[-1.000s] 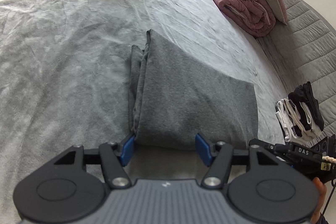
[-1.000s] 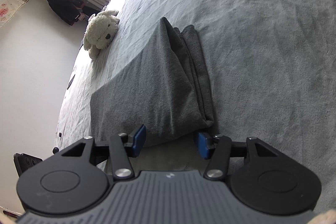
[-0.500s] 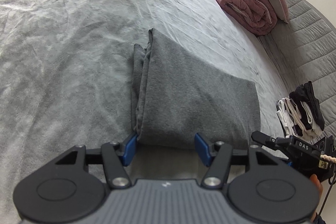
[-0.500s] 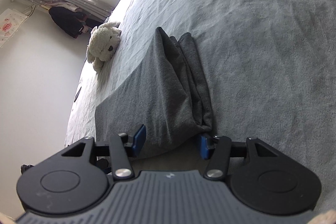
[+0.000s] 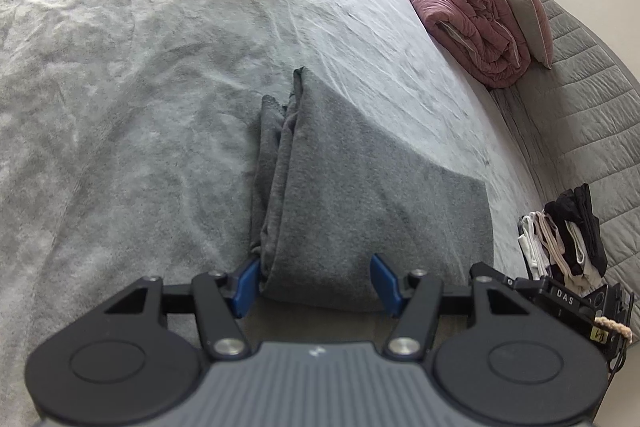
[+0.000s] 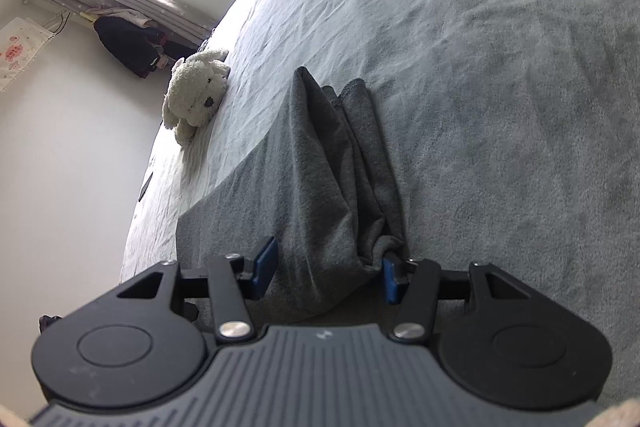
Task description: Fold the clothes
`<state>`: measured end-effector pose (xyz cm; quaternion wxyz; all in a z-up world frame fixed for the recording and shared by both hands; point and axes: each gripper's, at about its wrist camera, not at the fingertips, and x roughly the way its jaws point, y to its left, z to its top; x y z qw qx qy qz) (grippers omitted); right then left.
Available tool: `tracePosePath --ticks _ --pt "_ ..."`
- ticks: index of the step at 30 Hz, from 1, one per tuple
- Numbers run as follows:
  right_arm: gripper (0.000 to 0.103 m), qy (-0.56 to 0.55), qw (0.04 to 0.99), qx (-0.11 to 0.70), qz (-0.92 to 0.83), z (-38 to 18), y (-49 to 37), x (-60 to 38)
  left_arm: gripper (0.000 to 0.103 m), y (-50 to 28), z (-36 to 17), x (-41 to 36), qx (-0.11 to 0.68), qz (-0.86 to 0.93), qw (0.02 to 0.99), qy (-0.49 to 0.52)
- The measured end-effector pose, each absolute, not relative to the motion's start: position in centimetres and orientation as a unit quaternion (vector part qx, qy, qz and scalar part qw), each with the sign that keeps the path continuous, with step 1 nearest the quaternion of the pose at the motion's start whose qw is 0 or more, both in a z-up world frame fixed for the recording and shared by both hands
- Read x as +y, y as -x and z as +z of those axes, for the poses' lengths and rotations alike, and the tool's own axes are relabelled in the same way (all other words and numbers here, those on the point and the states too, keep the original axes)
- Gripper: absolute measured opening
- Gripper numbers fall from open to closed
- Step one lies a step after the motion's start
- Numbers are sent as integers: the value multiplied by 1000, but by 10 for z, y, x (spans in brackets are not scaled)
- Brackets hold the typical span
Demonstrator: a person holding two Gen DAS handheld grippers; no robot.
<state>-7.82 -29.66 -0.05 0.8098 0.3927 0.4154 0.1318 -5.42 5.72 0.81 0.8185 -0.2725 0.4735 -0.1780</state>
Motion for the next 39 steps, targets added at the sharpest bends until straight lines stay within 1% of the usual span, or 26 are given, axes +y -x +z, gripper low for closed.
tracePosePath --ticks 4,10,15,28,36,39 --pt "55 -388 812 416 133 -1 79 -296 60 50 5 63 475 -174 808 300" --pt "55 -383 814 416 130 -1 76 -290 60 50 6 57 470 -176 815 289" --pt "55 -389 812 417 128 -3 75 -291 60 42 2 61 468 -174 807 315" --pt "55 -422 792 422 129 -7 63 -299 61 31 8 43 446 -182 837 259" --pt "55 -420 795 421 119 -4 57 -296 61 25 5 43 447 -177 830 283" --pt "55 -419 797 420 116 -4 53 -295 60 23 6 40 446 -177 833 277"
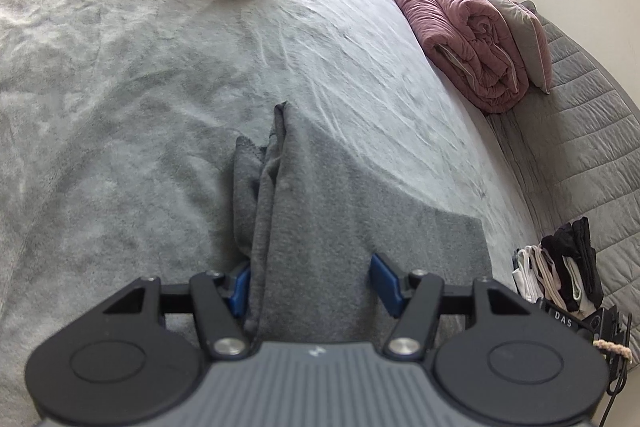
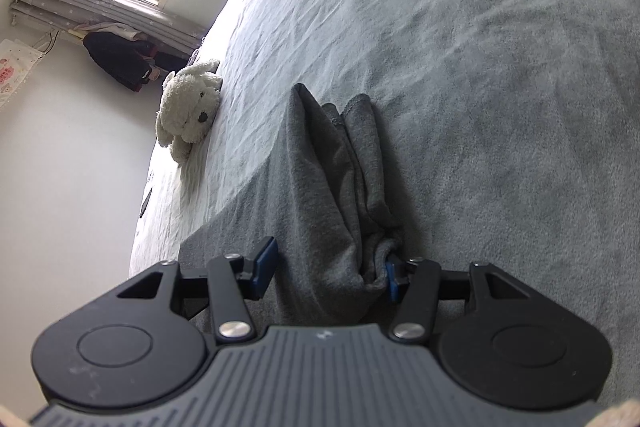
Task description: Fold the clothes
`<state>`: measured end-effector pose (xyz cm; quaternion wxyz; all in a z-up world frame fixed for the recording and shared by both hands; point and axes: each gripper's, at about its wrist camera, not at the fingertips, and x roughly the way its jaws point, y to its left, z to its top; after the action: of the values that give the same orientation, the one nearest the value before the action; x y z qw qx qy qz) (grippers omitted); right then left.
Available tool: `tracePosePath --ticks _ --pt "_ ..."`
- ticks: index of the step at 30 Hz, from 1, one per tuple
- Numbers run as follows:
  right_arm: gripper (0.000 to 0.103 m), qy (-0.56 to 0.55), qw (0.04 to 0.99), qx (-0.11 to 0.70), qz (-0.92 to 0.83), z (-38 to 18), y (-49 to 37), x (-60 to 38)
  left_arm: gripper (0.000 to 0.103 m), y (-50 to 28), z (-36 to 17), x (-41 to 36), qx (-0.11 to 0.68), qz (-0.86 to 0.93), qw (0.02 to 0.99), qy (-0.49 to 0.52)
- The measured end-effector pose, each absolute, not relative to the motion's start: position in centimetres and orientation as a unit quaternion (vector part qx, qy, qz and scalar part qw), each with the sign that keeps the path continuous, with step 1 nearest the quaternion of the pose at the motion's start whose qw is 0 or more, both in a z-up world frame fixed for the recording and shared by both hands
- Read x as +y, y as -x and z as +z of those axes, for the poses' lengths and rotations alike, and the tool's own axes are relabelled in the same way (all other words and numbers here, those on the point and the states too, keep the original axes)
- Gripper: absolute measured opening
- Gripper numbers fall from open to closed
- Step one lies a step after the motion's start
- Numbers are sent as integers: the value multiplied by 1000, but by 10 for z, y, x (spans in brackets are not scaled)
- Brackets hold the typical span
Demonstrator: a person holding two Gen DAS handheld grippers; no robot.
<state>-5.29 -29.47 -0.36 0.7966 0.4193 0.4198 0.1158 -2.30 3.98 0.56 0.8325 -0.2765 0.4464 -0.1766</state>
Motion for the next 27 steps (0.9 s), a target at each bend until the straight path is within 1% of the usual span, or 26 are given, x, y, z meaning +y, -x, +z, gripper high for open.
tracePosePath --ticks 11,13,27 --pt "55 -400 810 416 104 -1 51 -287 59 23 6 39 447 -177 833 273" --pt "57 -399 811 415 104 -1 51 -287 59 23 6 38 444 -179 836 269" --pt "57 -352 836 410 98 4 48 -272 58 25 7 32 435 -174 848 247"
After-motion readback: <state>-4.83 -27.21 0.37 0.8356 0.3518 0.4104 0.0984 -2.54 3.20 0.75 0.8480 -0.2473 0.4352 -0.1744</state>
